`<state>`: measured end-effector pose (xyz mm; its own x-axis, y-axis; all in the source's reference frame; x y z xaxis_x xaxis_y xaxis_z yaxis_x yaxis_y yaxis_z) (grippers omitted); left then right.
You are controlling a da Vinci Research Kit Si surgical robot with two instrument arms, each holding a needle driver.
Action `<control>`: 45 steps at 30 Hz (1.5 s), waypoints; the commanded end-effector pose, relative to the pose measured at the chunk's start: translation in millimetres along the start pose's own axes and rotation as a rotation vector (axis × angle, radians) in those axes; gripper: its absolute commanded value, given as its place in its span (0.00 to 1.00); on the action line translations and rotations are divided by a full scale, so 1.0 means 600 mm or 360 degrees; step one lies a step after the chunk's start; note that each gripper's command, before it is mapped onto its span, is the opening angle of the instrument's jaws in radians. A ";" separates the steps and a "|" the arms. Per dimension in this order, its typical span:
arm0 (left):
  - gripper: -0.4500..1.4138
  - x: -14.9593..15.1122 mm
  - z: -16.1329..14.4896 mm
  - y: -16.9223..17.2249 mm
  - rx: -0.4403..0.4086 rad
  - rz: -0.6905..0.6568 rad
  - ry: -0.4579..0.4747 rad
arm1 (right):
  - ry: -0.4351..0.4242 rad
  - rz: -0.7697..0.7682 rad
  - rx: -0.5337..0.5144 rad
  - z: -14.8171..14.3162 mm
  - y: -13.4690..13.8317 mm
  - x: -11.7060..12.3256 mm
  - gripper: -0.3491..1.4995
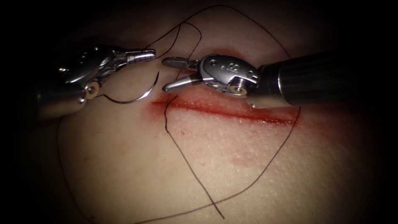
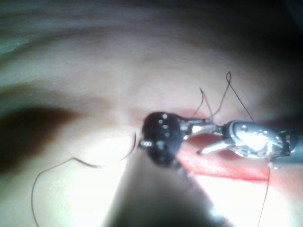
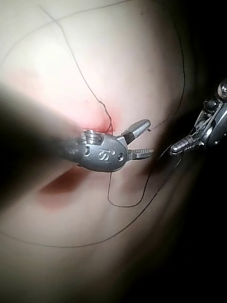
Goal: Wound Closure
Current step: Wrap the long suture end around the right gripper once.
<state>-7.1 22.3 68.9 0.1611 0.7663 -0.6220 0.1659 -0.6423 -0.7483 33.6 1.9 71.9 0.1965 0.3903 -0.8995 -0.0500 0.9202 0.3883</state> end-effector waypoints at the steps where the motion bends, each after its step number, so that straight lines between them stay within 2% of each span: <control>1: 0.05 -0.0008 0.0010 0.0001 -0.0005 0.0001 -0.0001 | -0.0011 0.0001 -0.0041 0.0011 0.0013 -0.0014 0.61; 7: 0.05 -0.0007 0.0013 0.0040 -0.0013 0.0005 -0.0006 | -0.0041 0.0035 -0.0184 0.0013 0.0046 -0.0023 0.61; 16: 0.05 -0.0014 -0.0005 0.0056 -0.0026 0.0010 -0.0013 | 0.0013 0.0024 -0.0377 0.0021 0.0085 -0.0013 0.61; 25: 0.05 -0.0032 0.0005 0.0057 -0.0018 0.0025 -0.0015 | 0.0099 0.0022 -0.0411 0.0023 0.0077 0.0003 0.61; 32: 0.05 -0.0053 0.0020 0.0051 -0.0005 0.0051 -0.0016 | 0.0203 0.0037 -0.0436 0.0012 0.0078 0.0038 0.61; 38: 0.05 -0.0060 0.0022 0.0040 -0.0005 0.0046 -0.0017 | 0.0280 0.0042 -0.0375 0.0012 0.0072 0.0064 0.62; 45: 0.05 -0.0066 0.0008 0.0015 -0.0014 0.0037 -0.0019 | 0.0301 0.0038 -0.0326 0.0009 0.0051 0.0074 0.64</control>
<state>-7.4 18.8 70.0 0.1532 0.7495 -0.6440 0.1719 -0.6620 -0.7295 34.4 6.7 68.6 0.0083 0.3922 -0.9198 -0.2537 0.8906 0.3775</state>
